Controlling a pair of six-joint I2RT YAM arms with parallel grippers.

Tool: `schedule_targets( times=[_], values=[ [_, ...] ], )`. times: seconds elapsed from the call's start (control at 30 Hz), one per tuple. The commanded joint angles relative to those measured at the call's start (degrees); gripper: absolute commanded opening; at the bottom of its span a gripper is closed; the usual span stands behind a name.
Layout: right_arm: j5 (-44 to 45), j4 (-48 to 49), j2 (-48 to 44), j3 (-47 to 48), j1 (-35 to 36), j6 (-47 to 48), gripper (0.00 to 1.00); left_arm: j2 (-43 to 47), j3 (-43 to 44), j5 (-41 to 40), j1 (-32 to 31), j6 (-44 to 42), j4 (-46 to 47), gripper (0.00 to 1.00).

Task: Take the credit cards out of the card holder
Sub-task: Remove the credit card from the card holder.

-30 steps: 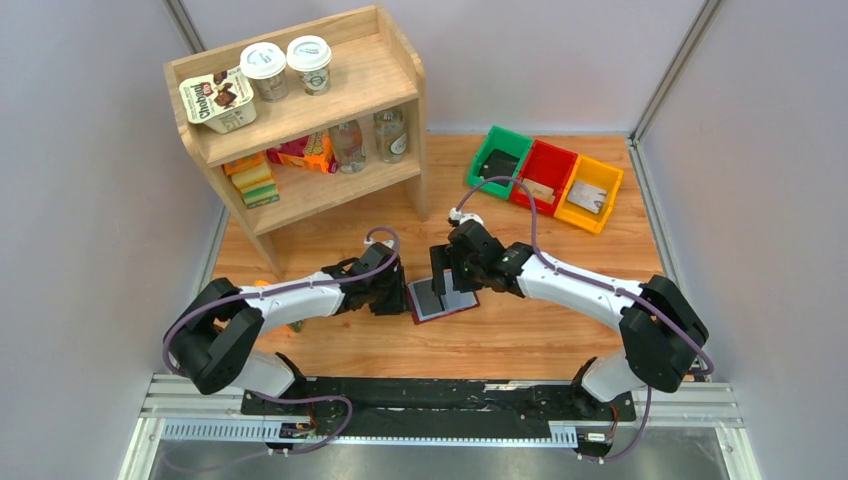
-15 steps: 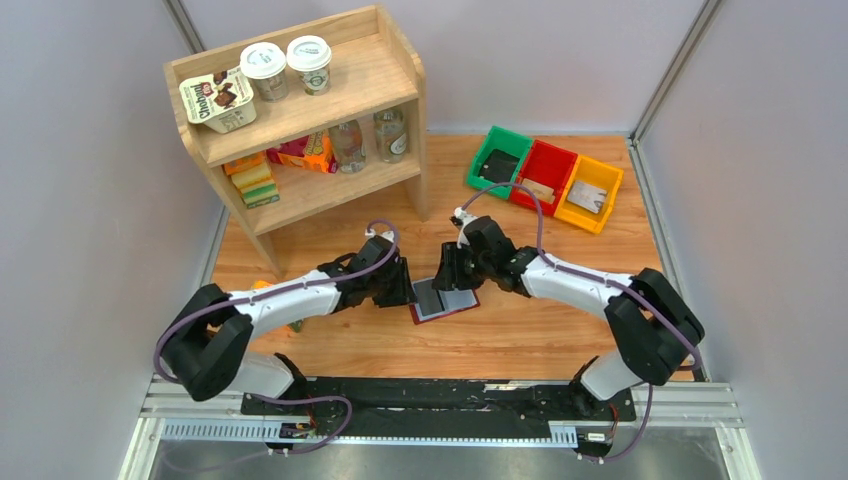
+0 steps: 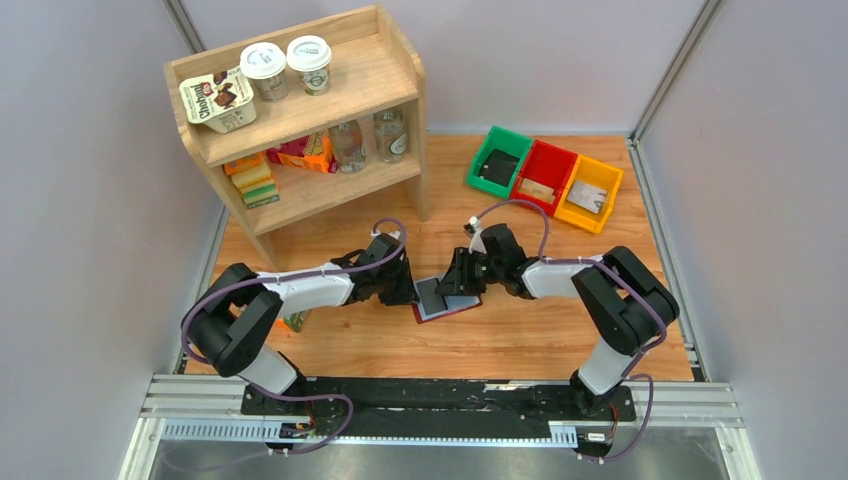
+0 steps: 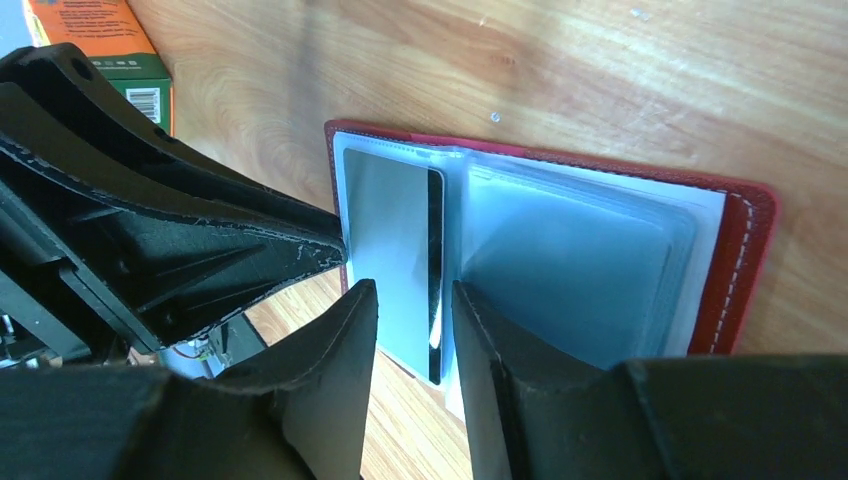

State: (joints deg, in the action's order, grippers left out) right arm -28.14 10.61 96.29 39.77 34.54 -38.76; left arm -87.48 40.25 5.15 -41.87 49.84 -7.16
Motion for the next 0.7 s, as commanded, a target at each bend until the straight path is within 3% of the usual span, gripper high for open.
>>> schedule_targets(
  times=[0.0,0.37,0.67],
  values=[
    [-5.2,8.2,3.0,-1.8,-1.1,-2.1,0.39,-2.3,-0.6,0.8,-0.1,1.4,0.7,0.26],
    [-12.2,18.9,3.0,-3.9,-1.7,-5.7,0.26,-3.6,-0.9,0.0,-0.1,1.5,-0.8,0.13],
    [-15.7,25.6,4.1,-5.8,-3.2,-7.8,0.07,-4.7,-0.1,-0.7,-0.1,0.5,-2.5,0.0]
  ],
)
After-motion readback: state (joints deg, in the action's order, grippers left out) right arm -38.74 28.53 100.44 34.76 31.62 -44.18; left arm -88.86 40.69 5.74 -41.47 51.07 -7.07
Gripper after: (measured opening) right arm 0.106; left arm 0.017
